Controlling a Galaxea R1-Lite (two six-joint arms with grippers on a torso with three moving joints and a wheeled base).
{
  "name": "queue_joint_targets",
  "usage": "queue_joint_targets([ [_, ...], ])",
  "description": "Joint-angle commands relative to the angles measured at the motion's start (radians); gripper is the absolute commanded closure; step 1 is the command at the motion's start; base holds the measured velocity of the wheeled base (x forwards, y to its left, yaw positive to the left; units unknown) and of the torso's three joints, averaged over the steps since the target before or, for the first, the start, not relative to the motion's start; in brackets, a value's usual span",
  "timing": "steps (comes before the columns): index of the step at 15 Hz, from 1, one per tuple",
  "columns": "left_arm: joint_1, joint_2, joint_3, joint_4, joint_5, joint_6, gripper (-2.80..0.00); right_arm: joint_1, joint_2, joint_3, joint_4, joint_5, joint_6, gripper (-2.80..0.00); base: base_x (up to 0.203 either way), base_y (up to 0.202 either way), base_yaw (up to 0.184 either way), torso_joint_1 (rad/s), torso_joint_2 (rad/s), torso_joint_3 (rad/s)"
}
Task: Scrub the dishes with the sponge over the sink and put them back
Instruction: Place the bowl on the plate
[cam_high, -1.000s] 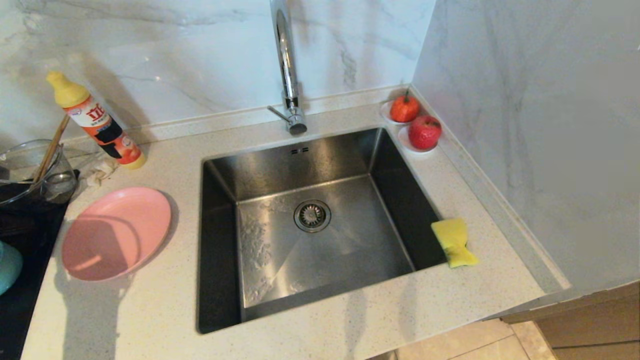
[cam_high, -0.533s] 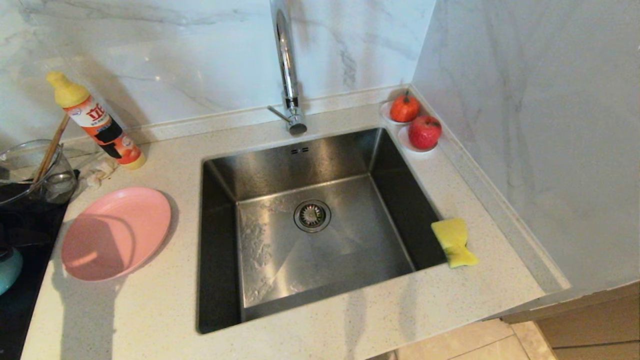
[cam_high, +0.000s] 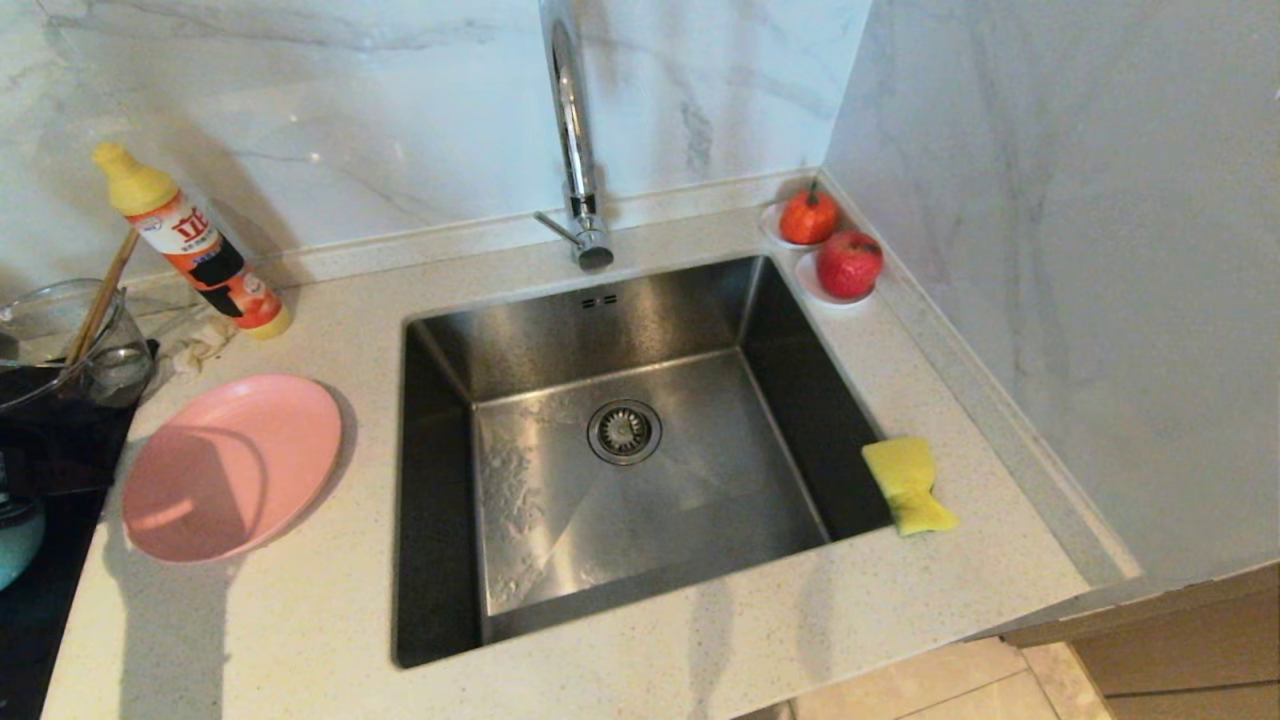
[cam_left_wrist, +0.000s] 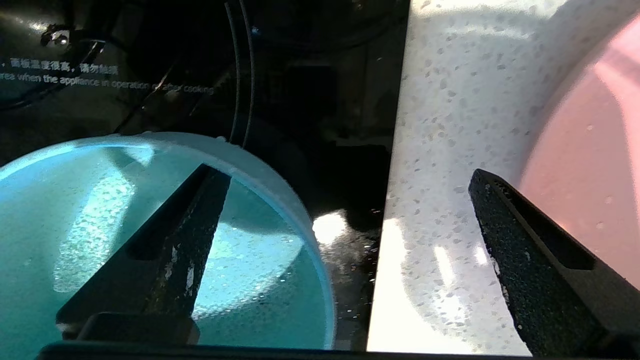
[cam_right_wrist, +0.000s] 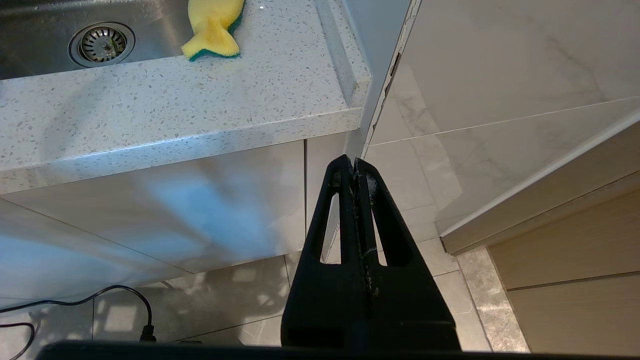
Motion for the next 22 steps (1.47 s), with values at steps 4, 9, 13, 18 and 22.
queue_joint_targets([
  [4, 0.000, 0.003, 0.007, 0.001, 0.008, 0.010, -2.80, 0.000, 0.000, 0.000, -0.001, 0.000, 0.000, 0.00, 0.000, 0.000, 0.000, 0.000, 0.00, 0.000],
  [9, 0.000, 0.004, 0.008, 0.001, 0.010, 0.011, 0.00, 0.000, 0.001, 0.000, -0.001, 0.000, 0.000, 0.00, 0.000, 0.000, 0.000, 0.000, 0.00, 0.000],
  [13, -0.002, -0.012, 0.017, 0.022, 0.011, 0.012, 0.00, 0.000, 0.001, 0.000, -0.001, 0.000, 0.000, 0.00, 0.000, 0.000, 0.000, 0.000, 0.00, 0.000],
  [18, 0.000, -0.094, 0.024, 0.043, 0.008, 0.009, 0.00, 0.000, 0.000, 0.000, -0.001, 0.000, 0.000, 0.00, 0.000, 0.000, 0.000, 0.000, 0.00, 0.000],
  [22, 0.000, -0.231, 0.090, 0.043, 0.008, 0.023, 0.00, 0.000, 0.000, 0.000, -0.001, 0.000, 0.000, 0.00, 0.000, 0.000, 0.000, 0.000, 0.00, 0.000],
])
